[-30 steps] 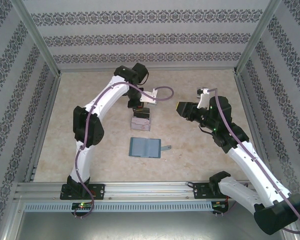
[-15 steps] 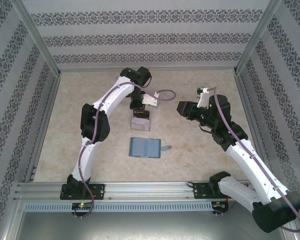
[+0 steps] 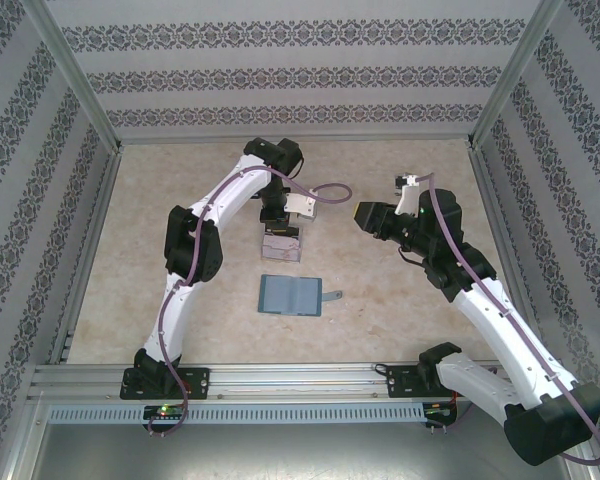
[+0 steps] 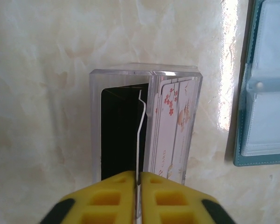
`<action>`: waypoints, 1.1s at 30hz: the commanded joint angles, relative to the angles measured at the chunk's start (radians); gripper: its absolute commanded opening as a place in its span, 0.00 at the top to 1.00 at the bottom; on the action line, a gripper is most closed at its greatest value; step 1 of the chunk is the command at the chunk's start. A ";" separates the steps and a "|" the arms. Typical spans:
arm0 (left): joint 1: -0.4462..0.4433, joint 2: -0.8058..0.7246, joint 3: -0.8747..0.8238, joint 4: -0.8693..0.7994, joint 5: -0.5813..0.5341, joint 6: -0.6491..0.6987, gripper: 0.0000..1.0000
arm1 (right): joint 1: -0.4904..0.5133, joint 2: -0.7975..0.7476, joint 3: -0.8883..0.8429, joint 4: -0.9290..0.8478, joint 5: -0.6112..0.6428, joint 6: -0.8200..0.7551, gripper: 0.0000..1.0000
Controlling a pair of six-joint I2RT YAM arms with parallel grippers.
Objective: Take the credit cards out of the card holder
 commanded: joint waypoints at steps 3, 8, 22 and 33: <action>-0.004 0.003 0.032 -0.007 -0.045 -0.009 0.83 | -0.008 -0.004 -0.002 0.001 -0.012 0.016 0.59; 0.001 -0.029 0.025 0.012 -0.024 -0.021 0.80 | -0.008 0.007 -0.006 0.000 0.000 0.008 0.59; 0.051 -0.345 -0.444 0.428 0.014 -0.223 0.12 | -0.044 0.249 0.003 -0.065 0.167 -0.166 0.29; 0.156 -0.640 -0.989 0.929 -0.086 -0.627 0.00 | -0.178 0.455 0.035 -0.037 0.377 -0.270 0.02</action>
